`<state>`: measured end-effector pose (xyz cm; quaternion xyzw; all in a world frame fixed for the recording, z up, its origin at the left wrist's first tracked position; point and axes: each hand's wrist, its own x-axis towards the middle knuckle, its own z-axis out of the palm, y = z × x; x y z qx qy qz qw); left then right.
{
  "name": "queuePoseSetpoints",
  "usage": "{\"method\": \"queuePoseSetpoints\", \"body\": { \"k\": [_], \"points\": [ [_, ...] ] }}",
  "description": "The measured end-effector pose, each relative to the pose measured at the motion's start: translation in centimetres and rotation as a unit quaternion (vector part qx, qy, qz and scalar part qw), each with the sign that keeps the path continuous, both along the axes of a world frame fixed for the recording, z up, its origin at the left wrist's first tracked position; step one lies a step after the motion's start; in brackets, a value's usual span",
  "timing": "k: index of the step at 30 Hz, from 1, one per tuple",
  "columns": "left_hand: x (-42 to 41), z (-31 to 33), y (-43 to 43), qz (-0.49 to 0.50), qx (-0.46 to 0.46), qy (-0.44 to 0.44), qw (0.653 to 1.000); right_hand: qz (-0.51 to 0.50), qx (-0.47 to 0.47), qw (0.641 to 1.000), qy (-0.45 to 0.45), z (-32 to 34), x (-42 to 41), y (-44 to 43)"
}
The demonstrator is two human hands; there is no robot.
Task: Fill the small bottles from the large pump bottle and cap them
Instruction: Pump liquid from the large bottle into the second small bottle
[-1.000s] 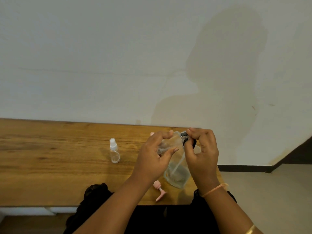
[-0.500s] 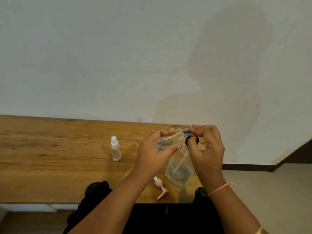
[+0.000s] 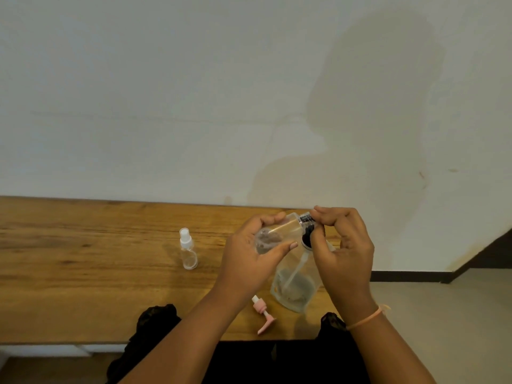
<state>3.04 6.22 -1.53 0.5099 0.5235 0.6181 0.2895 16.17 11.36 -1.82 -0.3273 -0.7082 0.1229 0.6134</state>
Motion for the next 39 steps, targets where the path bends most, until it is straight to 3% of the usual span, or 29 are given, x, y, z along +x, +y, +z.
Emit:
{"method": "queuePoseSetpoints", "body": {
  "k": [20, 27, 39],
  "points": [
    [0.1, -0.3, 0.2, 0.009, 0.01, 0.041, 0.999, -0.016, -0.005, 1.0, -0.009, -0.1, -0.1, -0.1],
    [0.5, -0.8, 0.1, 0.015, -0.002, 0.056, 0.998, -0.037, 0.004, 0.998, -0.056, -1.0, 0.3, 0.1],
    [0.2, -1.0, 0.1, 0.021, 0.038, 0.057, 0.997, -0.028, 0.007, 0.999, -0.023, -0.1, -0.2, -0.6]
  ]
}}
